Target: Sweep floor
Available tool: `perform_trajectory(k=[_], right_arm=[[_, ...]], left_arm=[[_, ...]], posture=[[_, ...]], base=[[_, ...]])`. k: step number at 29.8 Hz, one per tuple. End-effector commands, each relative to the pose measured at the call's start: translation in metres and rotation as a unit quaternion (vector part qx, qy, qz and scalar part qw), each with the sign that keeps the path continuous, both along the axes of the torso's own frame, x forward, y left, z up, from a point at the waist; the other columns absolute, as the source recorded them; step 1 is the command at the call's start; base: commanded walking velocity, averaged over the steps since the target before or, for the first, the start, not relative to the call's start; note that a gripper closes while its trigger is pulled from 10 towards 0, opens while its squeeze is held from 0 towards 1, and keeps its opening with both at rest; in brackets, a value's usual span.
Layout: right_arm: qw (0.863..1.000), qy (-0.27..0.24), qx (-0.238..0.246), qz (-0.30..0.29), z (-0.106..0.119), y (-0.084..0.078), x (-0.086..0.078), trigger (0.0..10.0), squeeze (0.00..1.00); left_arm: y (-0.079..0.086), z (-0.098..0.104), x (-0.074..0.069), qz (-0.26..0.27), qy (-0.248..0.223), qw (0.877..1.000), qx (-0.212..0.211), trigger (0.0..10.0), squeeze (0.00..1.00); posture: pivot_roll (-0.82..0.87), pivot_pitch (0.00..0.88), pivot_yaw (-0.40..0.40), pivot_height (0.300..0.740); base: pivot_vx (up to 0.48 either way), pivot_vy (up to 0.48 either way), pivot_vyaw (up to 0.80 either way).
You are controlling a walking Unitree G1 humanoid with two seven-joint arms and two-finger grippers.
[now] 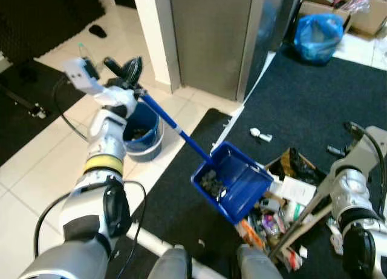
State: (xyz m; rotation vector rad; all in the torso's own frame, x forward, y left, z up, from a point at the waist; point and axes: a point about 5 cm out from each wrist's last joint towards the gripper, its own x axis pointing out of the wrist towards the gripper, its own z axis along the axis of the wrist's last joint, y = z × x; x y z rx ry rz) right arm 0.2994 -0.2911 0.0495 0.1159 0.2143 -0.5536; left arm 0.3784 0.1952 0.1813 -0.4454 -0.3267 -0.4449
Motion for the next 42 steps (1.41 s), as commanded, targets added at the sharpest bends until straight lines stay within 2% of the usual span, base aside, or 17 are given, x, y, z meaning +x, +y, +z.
perform_trajectory(k=[1, 4, 7, 14, 24, 32, 42], right_arm=[[1.0, 0.001, -0.011, -0.006, -0.002, -0.004, -0.006, 10.0, 0.0], [1.0, 0.0, -0.013, 0.001, -0.004, -0.003, -0.008, 10.0, 0.0], [1.0, 0.002, -0.016, 0.002, -0.006, -0.003, -0.01, 10.0, 0.0], [1.0, -0.003, -0.018, 0.001, -0.004, -0.005, -0.01, 10.0, 0.0], [1.0, -0.003, -0.017, 0.0, -0.004, -0.006, -0.011, 10.0, 0.0], [1.0, -0.006, -0.014, -0.006, -0.006, -0.009, -0.015, 10.0, 0.0], [1.0, -0.008, -0.021, -0.014, -0.007, -0.015, -0.021, 10.0, 0.0]], left_arm=[[-0.007, 0.016, 0.005, -0.002, -0.029, 1.0, -0.002, 10.0, 0.0], [-0.011, 0.027, 0.009, -0.001, -0.04, 0.999, -0.016, 10.0, 0.0], [-0.009, 0.036, 0.012, 0.009, -0.047, 0.998, -0.033, 10.0, 0.0], [-0.005, 0.042, 0.015, 0.018, -0.05, 0.996, -0.069, 10.0, 0.0], [-0.009, 0.041, 0.015, 0.019, -0.05, 0.997, -0.05, 10.0, 0.0], [-0.016, 0.04, 0.015, 0.026, -0.054, 0.998, -0.012, 10.0, 0.0], [-0.004, 0.049, 0.016, 0.085, -0.066, 0.994, 0.018, 10.0, 0.0]], posture=[[0.06, 0.072, 0.049, 0.74], [0.05, 0.076, 0.053, 0.74], [0.04, 0.074, 0.058, 0.74], [0.04, 0.068, 0.061, 0.74], [0.04, 0.069, 0.062, 0.74], [0.03, 0.079, 0.065, 0.74], [0.02, 0.088, 0.07, 0.74]], base=[[0.0, 0.0, 0.0], [0.0, 0.0, -0.77], [0.0, 0.0, -0.77], [0.0, 0.0, -0.76], [0.0, 0.0, -0.76], [0.0, 0.0, -0.76], [0.0, 0.0, 0.0]])
